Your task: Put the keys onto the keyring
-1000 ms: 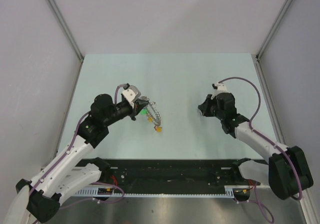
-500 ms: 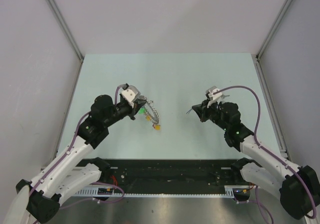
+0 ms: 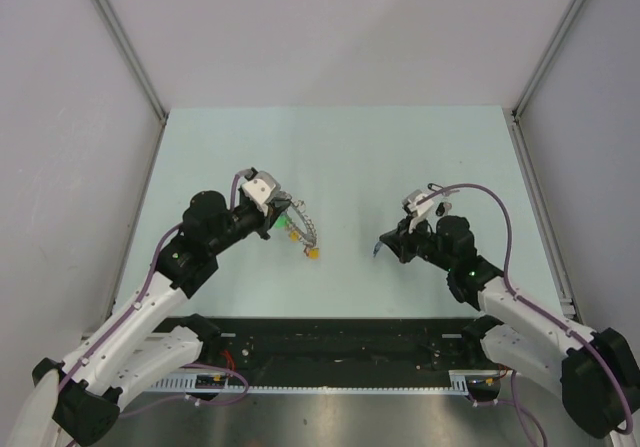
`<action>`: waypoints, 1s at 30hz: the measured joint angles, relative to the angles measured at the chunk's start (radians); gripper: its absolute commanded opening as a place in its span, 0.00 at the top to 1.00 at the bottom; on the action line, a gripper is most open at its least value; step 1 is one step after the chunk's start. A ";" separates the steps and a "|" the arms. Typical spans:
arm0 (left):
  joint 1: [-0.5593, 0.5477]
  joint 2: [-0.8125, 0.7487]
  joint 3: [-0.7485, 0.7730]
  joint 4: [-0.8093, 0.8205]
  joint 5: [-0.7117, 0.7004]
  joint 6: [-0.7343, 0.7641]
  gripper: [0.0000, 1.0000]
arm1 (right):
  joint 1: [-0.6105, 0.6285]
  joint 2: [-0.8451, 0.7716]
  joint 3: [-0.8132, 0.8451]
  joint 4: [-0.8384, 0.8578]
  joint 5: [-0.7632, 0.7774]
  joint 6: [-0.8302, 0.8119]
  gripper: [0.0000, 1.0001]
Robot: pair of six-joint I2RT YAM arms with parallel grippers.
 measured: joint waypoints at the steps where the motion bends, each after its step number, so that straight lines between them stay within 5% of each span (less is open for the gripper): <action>1: 0.000 0.000 0.000 0.001 -0.001 0.000 0.99 | 0.006 0.029 0.000 0.002 0.001 -0.005 1.00; 10: 0.000 0.000 0.000 0.000 -0.017 0.005 1.00 | 0.058 0.382 0.061 0.060 0.012 -0.080 1.00; 19: 0.000 0.000 0.000 0.000 -0.027 0.008 1.00 | 0.085 0.635 0.134 0.304 0.015 -0.131 1.00; 24: 0.000 0.001 0.000 0.000 -0.031 0.008 1.00 | 0.085 0.723 0.158 0.388 0.011 -0.137 1.00; 30: 0.000 0.001 0.000 0.000 -0.039 0.008 1.00 | 0.085 0.717 0.163 0.350 0.021 -0.136 0.87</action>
